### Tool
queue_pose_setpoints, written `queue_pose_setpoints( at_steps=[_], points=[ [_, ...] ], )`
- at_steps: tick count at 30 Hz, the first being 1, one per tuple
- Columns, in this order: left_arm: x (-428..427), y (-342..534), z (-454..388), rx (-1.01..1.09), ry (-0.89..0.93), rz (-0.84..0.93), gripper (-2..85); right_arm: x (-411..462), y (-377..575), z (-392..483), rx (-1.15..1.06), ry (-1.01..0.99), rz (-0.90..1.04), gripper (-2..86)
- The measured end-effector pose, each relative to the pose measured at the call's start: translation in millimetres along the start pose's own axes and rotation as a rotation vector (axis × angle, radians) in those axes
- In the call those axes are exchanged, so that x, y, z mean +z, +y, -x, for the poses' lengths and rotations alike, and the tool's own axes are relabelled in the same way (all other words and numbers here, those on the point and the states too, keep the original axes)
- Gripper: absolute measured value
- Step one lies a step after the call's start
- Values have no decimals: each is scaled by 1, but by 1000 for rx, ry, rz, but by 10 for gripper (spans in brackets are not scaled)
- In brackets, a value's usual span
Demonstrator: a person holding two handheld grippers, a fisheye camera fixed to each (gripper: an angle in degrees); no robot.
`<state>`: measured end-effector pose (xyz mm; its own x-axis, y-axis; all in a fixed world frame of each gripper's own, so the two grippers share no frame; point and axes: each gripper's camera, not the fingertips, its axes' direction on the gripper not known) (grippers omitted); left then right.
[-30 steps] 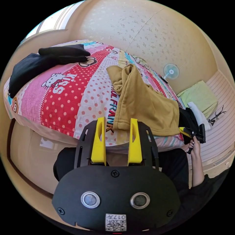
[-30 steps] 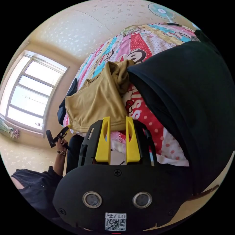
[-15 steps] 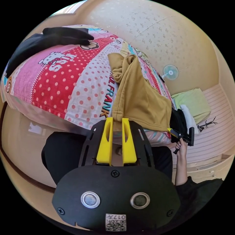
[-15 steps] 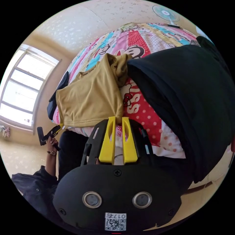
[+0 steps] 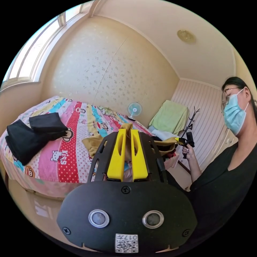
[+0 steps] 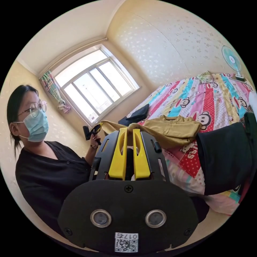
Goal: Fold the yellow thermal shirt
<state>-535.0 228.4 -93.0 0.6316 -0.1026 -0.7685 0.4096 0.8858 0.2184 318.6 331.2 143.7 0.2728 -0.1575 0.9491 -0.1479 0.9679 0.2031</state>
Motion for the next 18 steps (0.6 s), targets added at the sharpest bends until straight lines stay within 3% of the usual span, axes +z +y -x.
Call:
queue_pose_setpoints(
  at_steps=[4,9,15,18],
  points=[
    [-21,2,-32,53,-34,-22,34,-22,13,49,-59,152,4,23],
    [-7,-14,-22,-34,-5,-37,32,-24,-2,49,-53,182,-11,25],
    [82,-73,63,-246,118,-29,36,14,-95,-35,-5,220,-61,32],
    [135,-108,106,-281,20,33,54,40,-146,-84,32,257,-131,42]
  ],
)
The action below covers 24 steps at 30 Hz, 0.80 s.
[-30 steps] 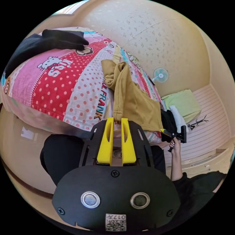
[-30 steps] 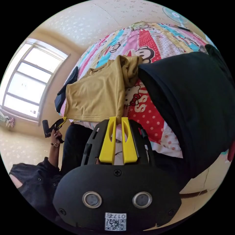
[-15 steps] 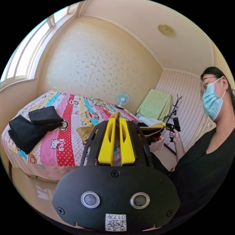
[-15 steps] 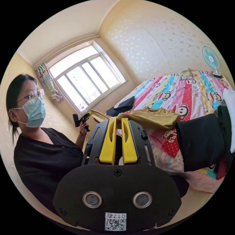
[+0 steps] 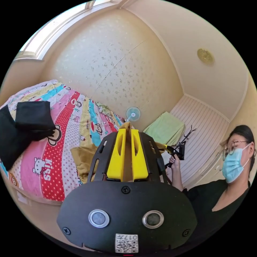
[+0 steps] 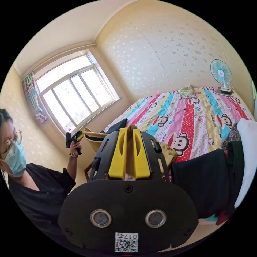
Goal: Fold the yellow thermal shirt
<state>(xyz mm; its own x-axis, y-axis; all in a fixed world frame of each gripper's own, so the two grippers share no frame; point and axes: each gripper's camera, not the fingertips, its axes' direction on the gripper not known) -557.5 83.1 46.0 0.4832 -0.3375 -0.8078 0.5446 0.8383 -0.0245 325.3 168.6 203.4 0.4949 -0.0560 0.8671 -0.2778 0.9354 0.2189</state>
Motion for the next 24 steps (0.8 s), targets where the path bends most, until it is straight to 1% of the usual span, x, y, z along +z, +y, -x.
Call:
queue_pose_setpoints(
  at_steps=[1,2,3,4,5,6,8,10,12,14,16,18,20,21,24],
  points=[
    [9,-7,7,-18,-89,-49,68,16,-10,-16,52,-7,-36,48],
    [12,-9,8,-14,-135,-74,83,29,-15,-30,102,-36,-58,60],
    [19,-8,9,5,-222,-96,112,35,-16,-34,116,-48,-58,65],
    [29,-5,11,17,-282,-76,120,46,-12,-42,152,-37,-45,75],
    [34,-2,13,22,-298,-58,123,57,-4,-48,185,4,-29,82],
    [47,6,20,30,-314,-7,125,62,1,-51,192,22,-15,85],
    [67,23,35,26,-339,85,127,90,26,-65,217,58,103,90],
    [88,51,60,-16,-407,192,125,111,46,-78,249,72,205,89],
    [101,71,81,-65,-428,270,125,127,67,-90,284,95,278,87],
    [113,90,101,-130,-408,343,125,143,87,-101,320,98,361,86],
    [130,111,121,-199,-344,437,124,153,99,-103,337,83,404,85],
    [135,118,126,-211,-306,437,114,165,107,-102,343,80,474,80],
    [132,115,126,-212,-245,426,80,175,109,-96,305,75,560,57],
    [128,112,127,-240,-234,435,44,173,107,-94,303,85,566,49],
    [115,106,119,-198,-217,489,37,152,98,-81,293,92,547,38]
  ],
)
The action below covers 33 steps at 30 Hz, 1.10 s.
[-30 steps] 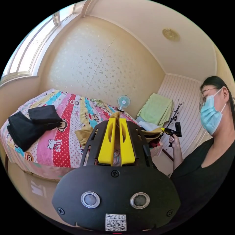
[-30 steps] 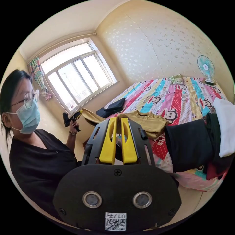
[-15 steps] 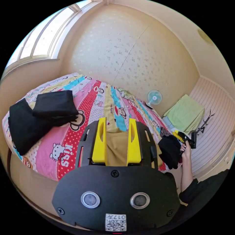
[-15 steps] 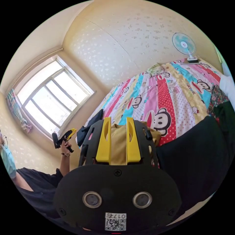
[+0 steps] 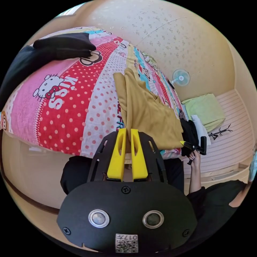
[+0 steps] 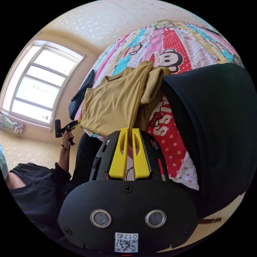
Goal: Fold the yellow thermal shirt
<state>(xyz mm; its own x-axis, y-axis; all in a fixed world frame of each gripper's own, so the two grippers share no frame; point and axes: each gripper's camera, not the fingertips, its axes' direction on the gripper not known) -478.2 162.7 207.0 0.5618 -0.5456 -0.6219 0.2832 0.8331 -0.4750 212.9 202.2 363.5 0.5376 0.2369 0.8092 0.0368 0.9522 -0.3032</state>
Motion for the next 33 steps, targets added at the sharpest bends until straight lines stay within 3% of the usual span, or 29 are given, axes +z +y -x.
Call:
queue_pose_setpoints(
  at_steps=[4,8,12,16,22,26,28,33],
  points=[
    [-9,10,-15,67,-16,72,34,-24,15,17,11,89,13,31],
    [-1,10,-3,-17,-140,95,24,-15,7,9,74,83,29,28],
    [-29,-11,2,-79,-99,-91,121,-35,-15,20,47,139,-94,27],
    [-35,-64,-25,51,-99,-177,126,-50,-77,46,-38,208,-175,67],
    [20,-128,-35,107,-219,-99,121,-1,-173,68,-127,211,-108,92],
    [68,-136,-19,68,-234,10,112,70,-209,54,-96,310,65,87],
    [69,-125,-16,69,-237,-49,103,91,-210,50,-92,340,110,78],
    [29,-99,-24,94,-154,-243,51,66,-188,85,-184,401,-106,38]
  ],
)
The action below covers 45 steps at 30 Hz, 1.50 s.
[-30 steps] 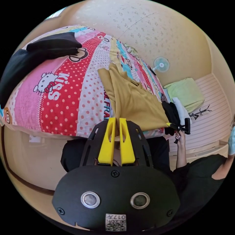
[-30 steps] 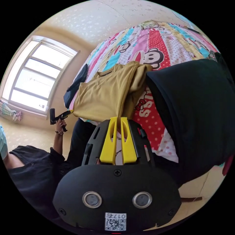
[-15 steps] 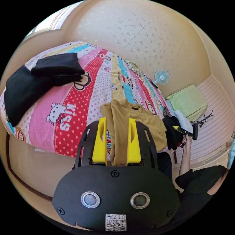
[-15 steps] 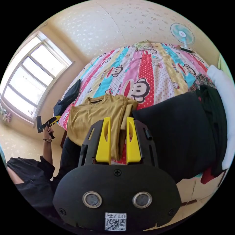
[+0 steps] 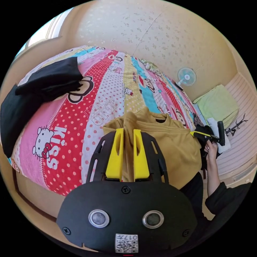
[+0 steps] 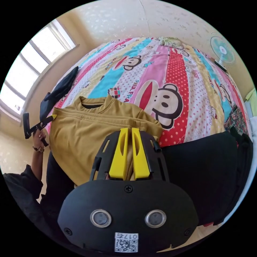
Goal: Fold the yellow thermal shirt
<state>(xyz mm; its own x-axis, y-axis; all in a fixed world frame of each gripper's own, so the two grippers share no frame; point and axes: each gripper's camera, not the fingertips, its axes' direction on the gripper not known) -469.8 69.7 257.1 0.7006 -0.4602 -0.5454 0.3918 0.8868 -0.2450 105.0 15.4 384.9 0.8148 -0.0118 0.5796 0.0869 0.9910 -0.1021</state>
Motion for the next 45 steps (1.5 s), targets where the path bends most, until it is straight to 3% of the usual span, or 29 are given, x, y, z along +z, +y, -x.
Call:
queue_pose_setpoints(
  at_steps=[5,11,15,22,24,26,31,36,39,43,45],
  points=[
    [-25,-23,-5,21,25,-100,41,-30,-29,16,-27,124,-146,26],
    [17,-50,41,-120,3,47,97,12,-64,-9,57,37,-120,19],
    [-21,-17,54,-120,31,-37,137,-9,-49,3,39,-45,-141,15],
    [-8,75,61,-144,-61,196,153,14,1,59,-152,-351,1,8],
    [-3,91,66,-148,-45,204,155,36,13,69,-208,-323,15,7],
    [-9,99,75,-195,-2,197,152,86,22,62,-181,-183,217,6],
    [-17,122,95,-287,145,189,168,72,29,21,40,-356,166,5],
    [-1,148,106,-349,148,207,177,46,38,48,-80,-526,73,5],
    [25,160,119,-424,331,281,145,60,47,60,-104,-407,132,5],
    [18,180,131,-523,413,132,78,101,65,73,-238,-166,103,5],
    [12,177,126,-525,458,105,59,111,73,66,-249,-181,76,5]
  ],
)
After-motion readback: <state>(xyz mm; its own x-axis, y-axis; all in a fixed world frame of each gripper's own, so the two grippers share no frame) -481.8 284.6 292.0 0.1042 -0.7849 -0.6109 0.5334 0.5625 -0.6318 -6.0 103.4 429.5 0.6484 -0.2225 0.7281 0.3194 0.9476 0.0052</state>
